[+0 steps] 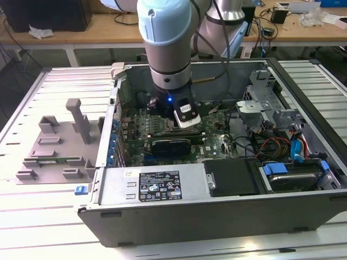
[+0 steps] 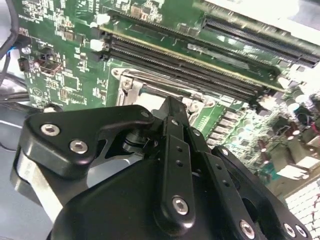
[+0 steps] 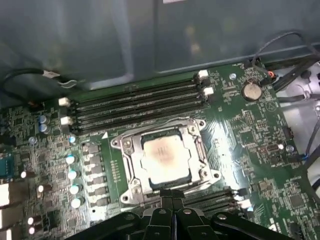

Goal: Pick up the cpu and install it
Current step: 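Install the second cpu locking lever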

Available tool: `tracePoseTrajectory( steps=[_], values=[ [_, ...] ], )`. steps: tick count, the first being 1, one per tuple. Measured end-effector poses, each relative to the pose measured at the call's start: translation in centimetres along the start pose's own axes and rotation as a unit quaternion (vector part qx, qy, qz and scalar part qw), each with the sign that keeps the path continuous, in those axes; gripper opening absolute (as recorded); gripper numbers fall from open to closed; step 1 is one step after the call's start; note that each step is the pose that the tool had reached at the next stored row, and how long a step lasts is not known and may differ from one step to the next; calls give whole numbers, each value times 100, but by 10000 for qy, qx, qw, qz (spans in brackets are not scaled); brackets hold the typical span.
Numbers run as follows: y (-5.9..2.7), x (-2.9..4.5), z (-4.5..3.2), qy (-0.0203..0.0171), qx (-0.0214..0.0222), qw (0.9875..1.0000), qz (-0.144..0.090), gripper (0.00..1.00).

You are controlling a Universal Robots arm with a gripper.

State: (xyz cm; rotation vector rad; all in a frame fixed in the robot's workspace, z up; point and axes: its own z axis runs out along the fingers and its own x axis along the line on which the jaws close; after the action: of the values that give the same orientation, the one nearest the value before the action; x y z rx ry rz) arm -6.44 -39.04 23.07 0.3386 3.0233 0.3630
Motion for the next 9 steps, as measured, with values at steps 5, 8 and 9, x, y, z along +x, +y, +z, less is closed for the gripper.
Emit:
tracePoseTrajectory(
  steps=[5, 8, 9],
  values=[
    [286, -47, 74, -8, 167, 9999, -11, 11],
    [303, -83, 80, 6, 191, 9998, -8, 11],
    [306, -86, 82, 6, 190, 9998, -8, 11]
  ],
)
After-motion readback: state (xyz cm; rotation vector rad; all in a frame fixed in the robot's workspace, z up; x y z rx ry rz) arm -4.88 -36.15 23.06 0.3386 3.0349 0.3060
